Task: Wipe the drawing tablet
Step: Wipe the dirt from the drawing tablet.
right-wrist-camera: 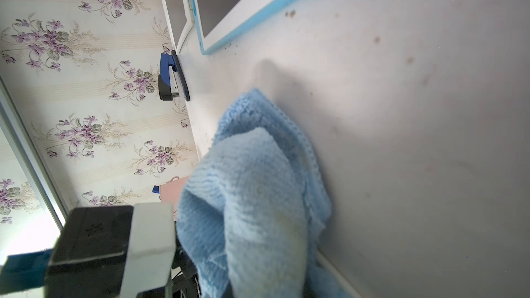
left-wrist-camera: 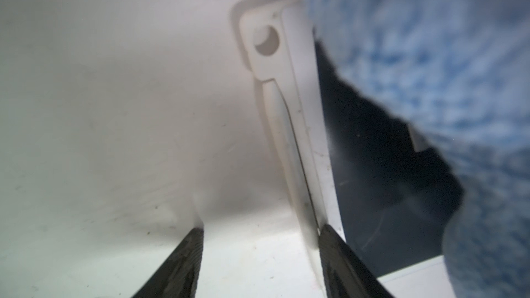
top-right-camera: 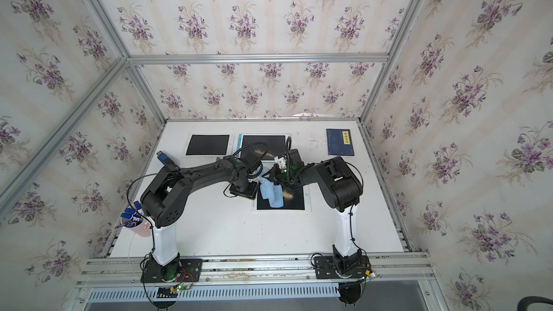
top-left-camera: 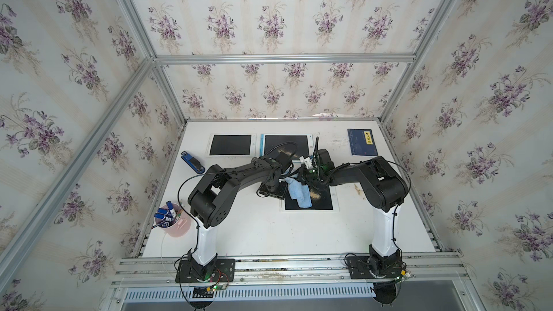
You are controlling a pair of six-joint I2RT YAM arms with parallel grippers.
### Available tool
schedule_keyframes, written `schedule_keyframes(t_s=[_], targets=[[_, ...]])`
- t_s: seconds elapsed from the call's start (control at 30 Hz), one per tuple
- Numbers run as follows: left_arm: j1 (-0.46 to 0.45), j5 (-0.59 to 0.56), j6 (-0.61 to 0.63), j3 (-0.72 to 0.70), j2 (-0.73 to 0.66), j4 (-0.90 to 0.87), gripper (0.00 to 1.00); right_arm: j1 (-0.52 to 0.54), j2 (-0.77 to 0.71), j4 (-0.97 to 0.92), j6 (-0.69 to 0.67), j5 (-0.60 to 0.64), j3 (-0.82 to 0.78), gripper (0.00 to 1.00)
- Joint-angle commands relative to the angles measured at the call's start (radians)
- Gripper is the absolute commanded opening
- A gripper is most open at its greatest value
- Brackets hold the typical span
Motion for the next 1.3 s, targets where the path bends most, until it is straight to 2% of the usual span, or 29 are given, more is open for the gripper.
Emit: schedule_keyframes(t_s=[0.0,0.07,0.1,0.27,0.33,0.5,0.63,0.73,0.87,0.93,1.07,1.27], targets=[[-0.003,0.052,-0.019,-0.014,0.014,-0.031,0.60,0.000,0.007,0.022,0.019,-0.028,-0.010,0.00],[-0.005,0.084,-0.032,-0.001,0.006,-0.025,0.56,-0.001,0.011,0.045,0.035,-0.042,-0.012,0.00],[-0.009,0.092,-0.035,0.011,0.007,-0.029,0.50,0.000,0.013,0.051,0.042,-0.046,-0.011,0.00],[-0.029,0.111,-0.035,0.082,0.054,-0.075,0.39,-0.001,0.015,0.096,0.079,-0.062,-0.015,0.00],[-0.038,0.113,-0.039,0.094,0.069,-0.078,0.36,0.000,0.010,0.142,0.116,-0.071,-0.031,0.00],[-0.045,0.087,-0.051,0.086,0.078,-0.085,0.20,0.001,-0.002,0.369,0.284,-0.114,-0.108,0.00],[-0.046,0.068,-0.054,0.061,0.077,-0.082,0.19,0.012,0.008,0.465,0.368,-0.141,-0.133,0.00],[-0.046,0.052,-0.052,0.052,0.077,-0.088,0.20,0.033,-0.002,0.316,0.274,-0.122,-0.101,0.00],[-0.046,0.033,-0.053,0.039,0.075,-0.087,0.20,0.049,-0.048,-0.046,0.042,0.017,-0.037,0.00],[-0.047,0.029,-0.053,0.034,0.077,-0.084,0.20,0.049,-0.056,-0.134,-0.025,0.063,-0.023,0.00],[-0.046,0.028,-0.052,0.022,0.081,-0.075,0.20,0.045,-0.030,-0.207,-0.092,0.101,-0.021,0.00],[-0.046,0.022,-0.050,0.003,0.083,-0.068,0.19,0.007,-0.013,-0.175,-0.104,0.103,-0.098,0.00]])
